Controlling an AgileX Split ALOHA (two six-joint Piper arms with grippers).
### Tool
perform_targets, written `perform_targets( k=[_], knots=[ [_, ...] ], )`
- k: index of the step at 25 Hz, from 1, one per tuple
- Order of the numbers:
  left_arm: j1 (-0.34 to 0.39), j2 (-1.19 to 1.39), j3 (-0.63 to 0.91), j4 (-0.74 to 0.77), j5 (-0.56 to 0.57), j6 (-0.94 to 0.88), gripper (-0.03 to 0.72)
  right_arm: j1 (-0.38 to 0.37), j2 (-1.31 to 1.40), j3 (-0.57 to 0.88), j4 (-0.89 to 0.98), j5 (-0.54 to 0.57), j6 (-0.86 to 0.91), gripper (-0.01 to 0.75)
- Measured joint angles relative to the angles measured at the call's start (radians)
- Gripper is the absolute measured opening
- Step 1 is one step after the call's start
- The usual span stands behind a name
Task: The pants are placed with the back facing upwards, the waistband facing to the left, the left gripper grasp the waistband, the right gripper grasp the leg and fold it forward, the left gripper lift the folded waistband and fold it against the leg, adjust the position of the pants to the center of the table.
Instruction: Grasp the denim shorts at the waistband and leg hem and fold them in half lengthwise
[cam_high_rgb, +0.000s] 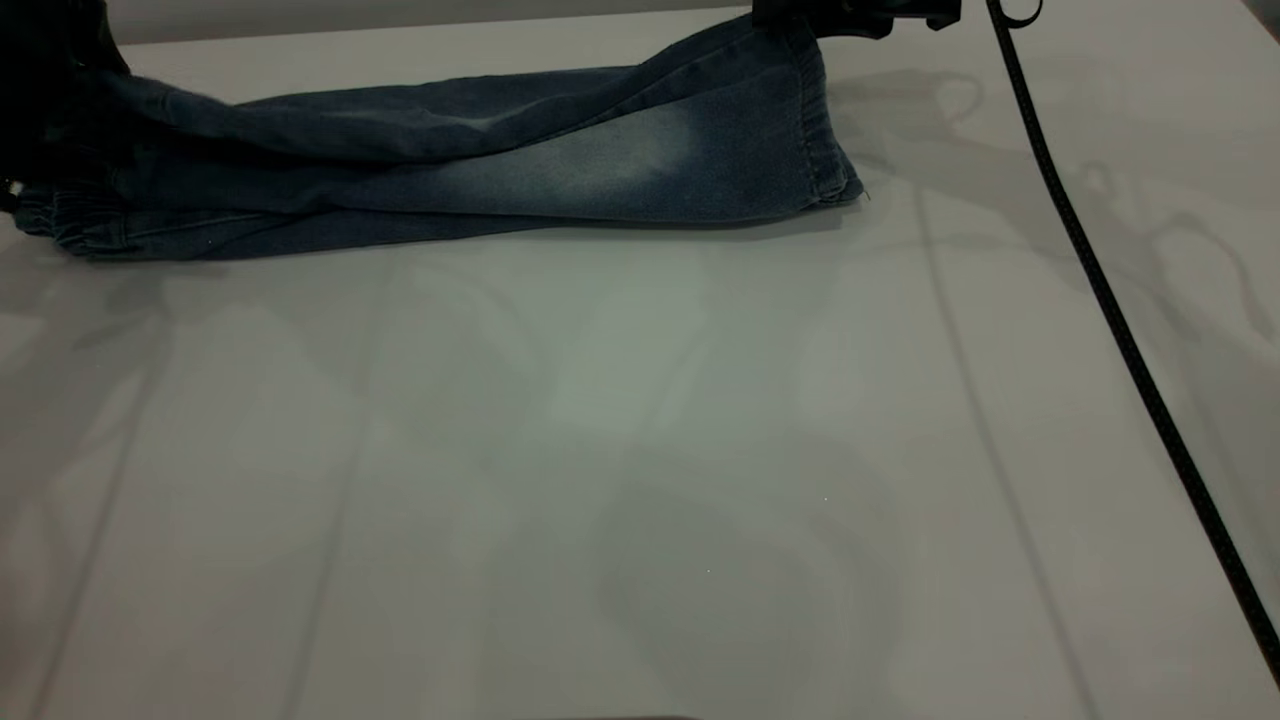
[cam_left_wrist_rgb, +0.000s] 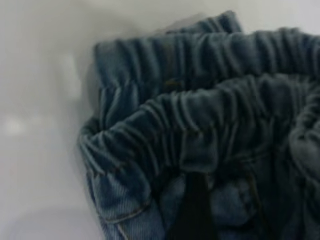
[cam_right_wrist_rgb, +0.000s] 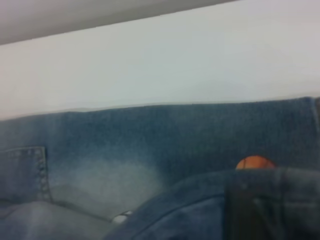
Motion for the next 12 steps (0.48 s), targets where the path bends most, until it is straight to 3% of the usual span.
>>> perform_targets(
  k=[7, 12],
  knots=[
    [0.0, 0.001, -0.006, -0.001, -0.031, -0.13, 0.584, 0.0, 0.0, 0.0, -0.008, 0.059, 0.083, 0.5],
    [0.0, 0.001, -0.008, 0.061, -0.078, -0.285, 0.584, 0.0, 0.0, 0.0, -0.008, 0.073, 0.109, 0.557]
  ],
)
